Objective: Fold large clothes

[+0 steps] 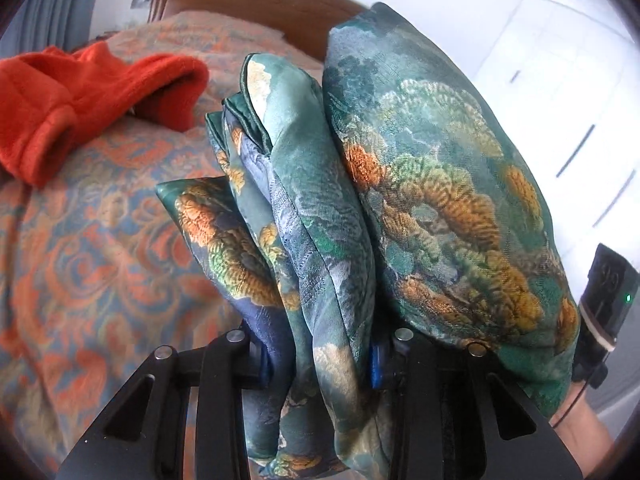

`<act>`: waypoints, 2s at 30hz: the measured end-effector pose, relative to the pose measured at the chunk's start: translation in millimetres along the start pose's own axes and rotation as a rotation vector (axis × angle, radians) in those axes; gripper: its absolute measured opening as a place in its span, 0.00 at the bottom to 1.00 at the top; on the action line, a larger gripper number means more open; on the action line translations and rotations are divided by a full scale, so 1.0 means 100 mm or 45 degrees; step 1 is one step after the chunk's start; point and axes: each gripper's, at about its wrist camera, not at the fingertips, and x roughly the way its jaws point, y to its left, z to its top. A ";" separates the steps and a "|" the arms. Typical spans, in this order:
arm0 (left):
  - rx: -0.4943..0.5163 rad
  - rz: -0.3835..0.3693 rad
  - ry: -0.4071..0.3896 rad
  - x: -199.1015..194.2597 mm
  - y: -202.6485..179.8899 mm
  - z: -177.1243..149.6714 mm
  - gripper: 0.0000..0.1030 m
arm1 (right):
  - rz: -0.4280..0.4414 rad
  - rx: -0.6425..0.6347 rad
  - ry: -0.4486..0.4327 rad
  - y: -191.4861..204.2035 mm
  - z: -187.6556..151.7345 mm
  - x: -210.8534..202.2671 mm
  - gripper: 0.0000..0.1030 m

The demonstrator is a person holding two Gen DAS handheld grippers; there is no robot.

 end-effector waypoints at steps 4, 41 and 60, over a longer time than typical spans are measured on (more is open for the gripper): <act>-0.119 0.078 0.165 0.61 0.50 -0.25 0.49 | 0.031 0.095 0.129 -0.44 -0.04 0.66 0.59; 0.336 0.809 -0.570 -1.82 -1.20 -1.90 1.00 | -0.499 0.043 -0.163 0.33 -1.05 -1.83 0.99; 0.244 0.618 -0.185 -1.94 -1.32 -2.69 1.00 | -0.533 0.138 0.065 0.83 -1.66 -2.48 0.99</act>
